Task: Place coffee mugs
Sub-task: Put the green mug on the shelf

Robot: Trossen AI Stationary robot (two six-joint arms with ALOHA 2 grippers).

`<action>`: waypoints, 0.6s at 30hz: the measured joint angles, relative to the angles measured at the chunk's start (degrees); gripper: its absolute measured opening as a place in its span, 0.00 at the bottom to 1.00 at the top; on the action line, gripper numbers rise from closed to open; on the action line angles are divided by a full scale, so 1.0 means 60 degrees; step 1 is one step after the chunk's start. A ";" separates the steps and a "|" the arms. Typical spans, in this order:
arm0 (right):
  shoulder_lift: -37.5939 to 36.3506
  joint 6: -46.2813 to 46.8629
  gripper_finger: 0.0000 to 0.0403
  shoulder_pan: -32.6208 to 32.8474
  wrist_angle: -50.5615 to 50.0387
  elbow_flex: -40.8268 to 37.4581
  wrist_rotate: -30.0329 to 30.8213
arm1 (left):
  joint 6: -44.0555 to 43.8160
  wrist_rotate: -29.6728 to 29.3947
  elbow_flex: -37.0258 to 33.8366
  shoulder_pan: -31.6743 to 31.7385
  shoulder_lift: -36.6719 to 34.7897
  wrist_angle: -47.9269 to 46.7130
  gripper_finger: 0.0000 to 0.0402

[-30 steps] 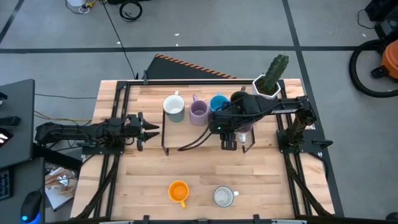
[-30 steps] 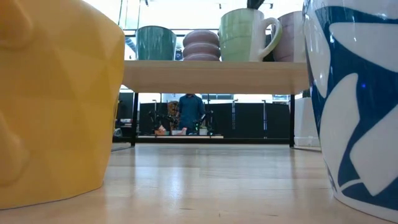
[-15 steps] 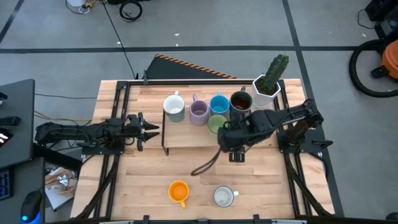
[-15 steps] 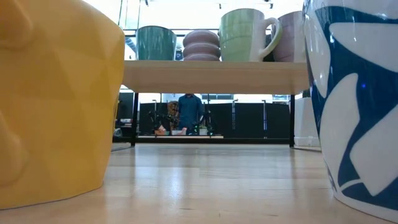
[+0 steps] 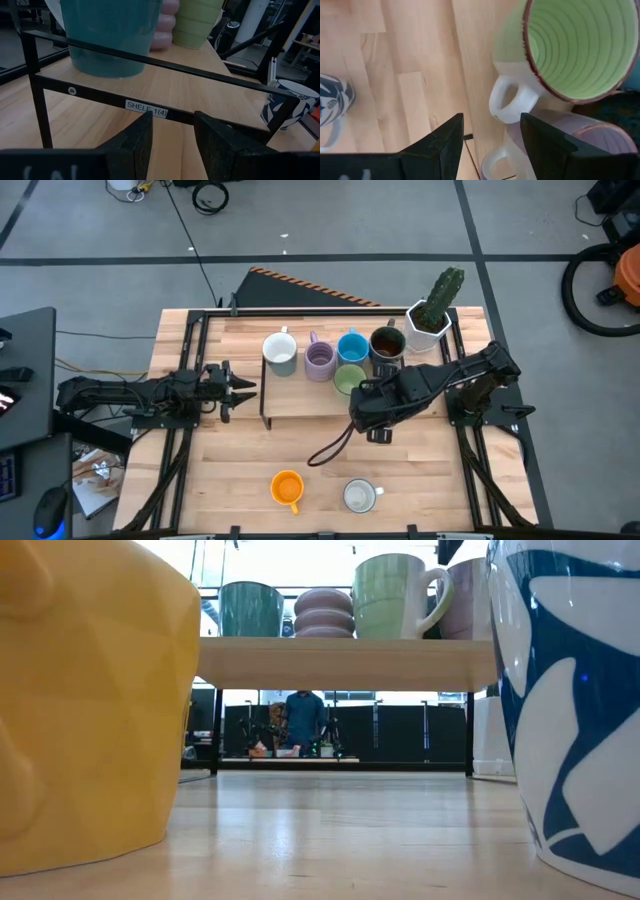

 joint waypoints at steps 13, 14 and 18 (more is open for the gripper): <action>0.0007 -0.0195 0.50 -0.0060 0.0519 -0.0796 -0.0360 | -0.0003 0.0000 0.0001 -0.0003 0.0004 0.0000 0.37; 0.0007 -0.0226 0.50 -0.0060 0.0582 -0.0834 -0.0402 | -0.0003 -0.0003 0.0000 -0.0003 0.0000 0.0000 0.37; 0.0011 -0.0325 0.50 -0.0060 0.0869 -0.0913 -0.0605 | -0.0003 0.0000 0.0001 -0.0002 0.0001 0.0000 0.37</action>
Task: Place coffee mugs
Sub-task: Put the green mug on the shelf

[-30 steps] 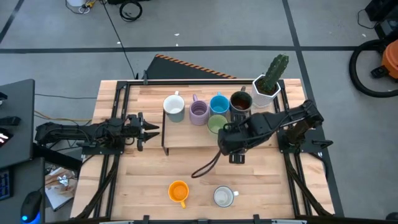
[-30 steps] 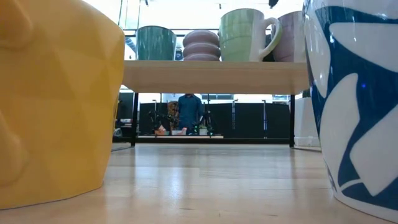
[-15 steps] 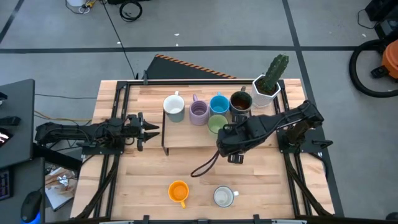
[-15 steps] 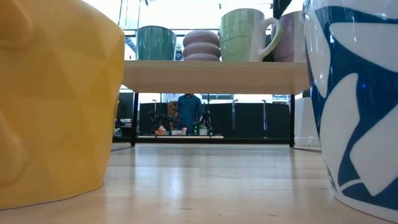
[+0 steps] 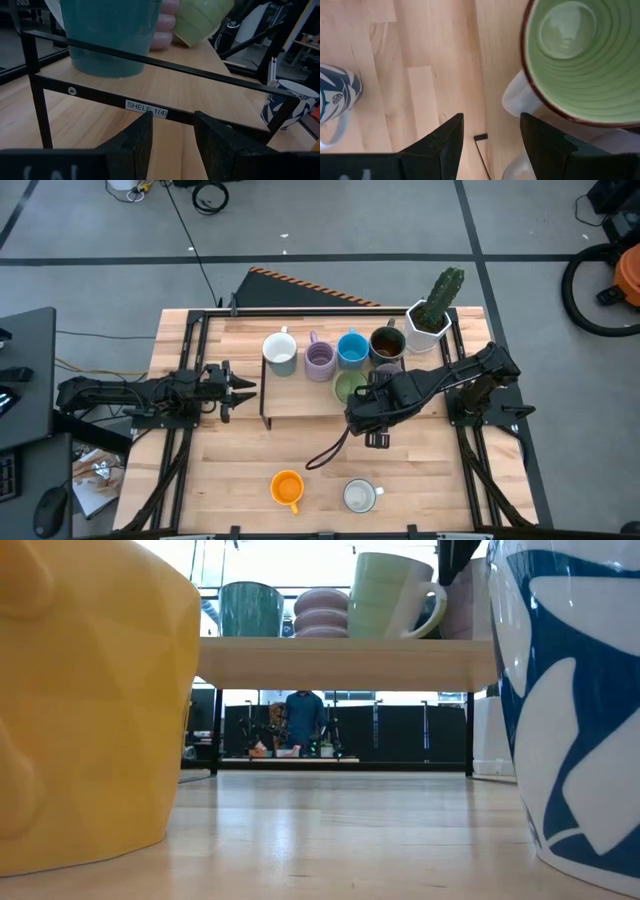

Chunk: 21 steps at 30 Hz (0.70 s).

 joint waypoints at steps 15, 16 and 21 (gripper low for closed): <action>0.0000 -0.0002 0.50 -0.0004 0.0419 0.0000 -0.0257 | 0.0006 0.0000 -0.0003 0.0003 0.0003 -0.0004 0.37; 0.0000 -0.0004 0.50 -0.0002 0.0477 0.0000 -0.0260 | 0.0004 -0.0003 0.0000 0.0003 0.0000 -0.0004 0.37; 0.0000 0.0026 0.50 -0.0006 0.0555 0.0000 -0.0255 | 0.0002 -0.0004 -0.0002 0.0001 0.0002 -0.0004 0.37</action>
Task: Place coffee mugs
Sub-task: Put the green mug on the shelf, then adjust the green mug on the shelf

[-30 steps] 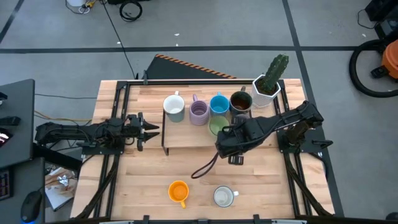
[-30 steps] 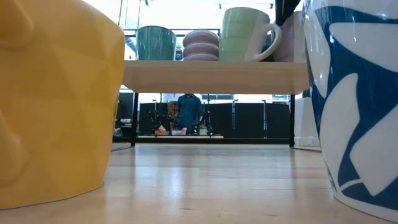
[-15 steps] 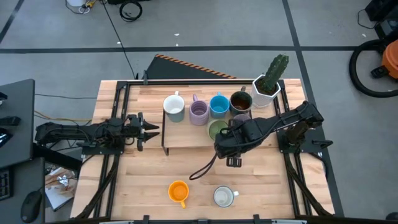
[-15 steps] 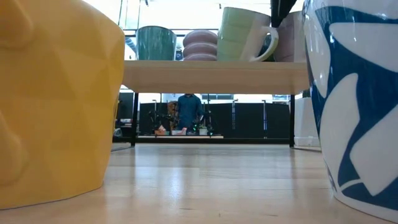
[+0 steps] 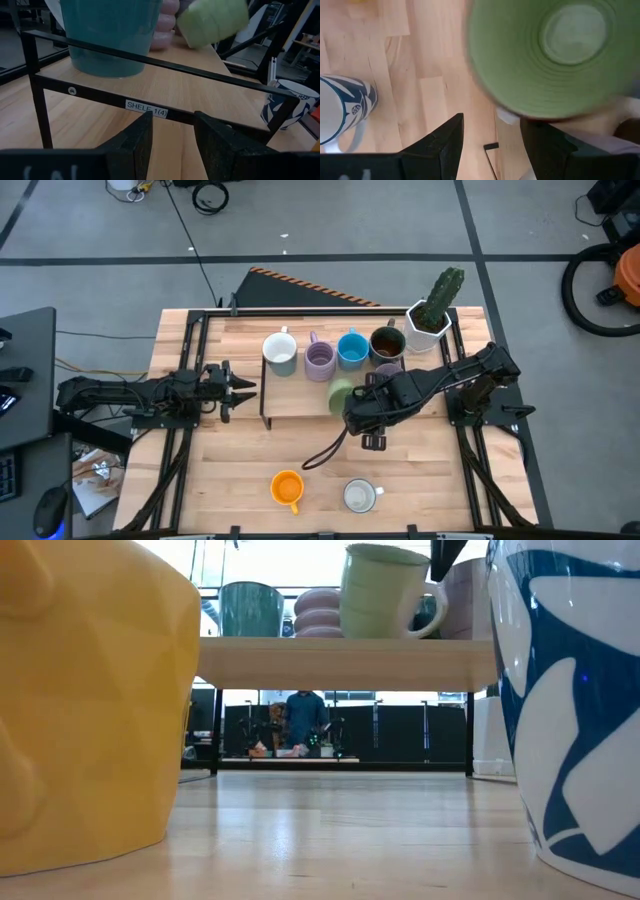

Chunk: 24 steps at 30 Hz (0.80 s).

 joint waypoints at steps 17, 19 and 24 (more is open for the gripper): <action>-0.0033 0.0221 0.44 -0.1260 0.0398 0.0022 0.0967 | 0.2008 -0.1231 0.0002 0.0021 0.0001 0.0299 0.37; -0.0033 0.0079 0.43 -0.1259 0.0358 0.0022 0.0946 | 0.2005 -0.1231 0.0002 0.0021 -0.0002 0.0299 0.37; -0.0036 -0.0281 0.43 -0.1242 0.0676 -0.0045 0.1200 | 0.2005 -0.1231 0.0002 0.0021 -0.0002 0.0300 0.37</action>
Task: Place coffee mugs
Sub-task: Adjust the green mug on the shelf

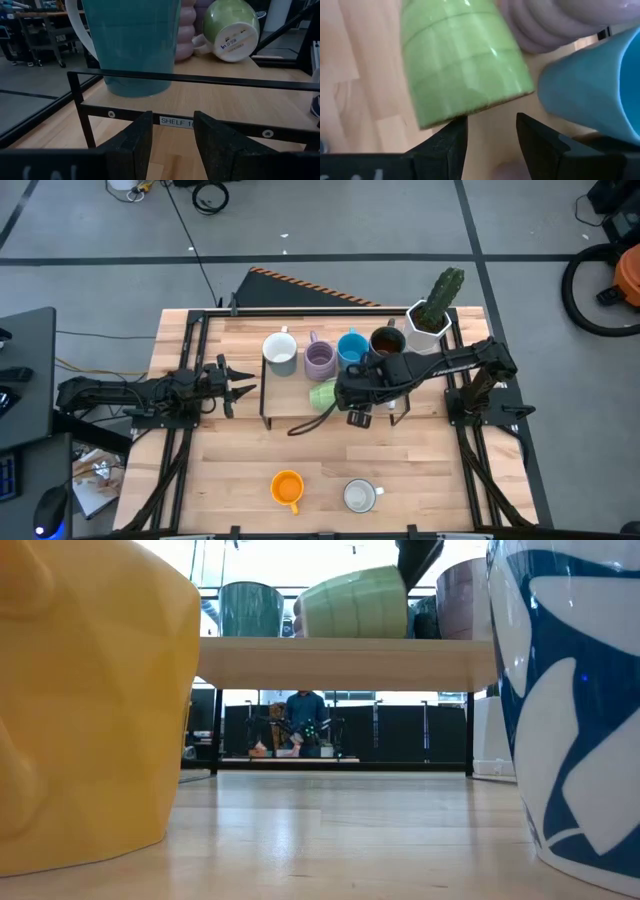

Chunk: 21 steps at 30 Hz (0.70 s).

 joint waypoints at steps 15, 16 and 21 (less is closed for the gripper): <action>-0.0433 -0.0351 0.40 -0.0020 0.0467 -0.1038 0.0102 | 0.0001 0.0004 0.0000 0.0000 0.0000 0.0014 0.37; -0.0544 -0.0305 0.40 -0.0024 0.0619 -0.1153 0.0101 | 0.0000 0.0004 0.0000 0.0000 0.0002 0.0015 0.37; -0.0971 -0.0152 0.39 0.0002 0.1354 -0.1709 0.0117 | 0.0000 0.0004 0.0000 0.0000 0.0004 0.0017 0.37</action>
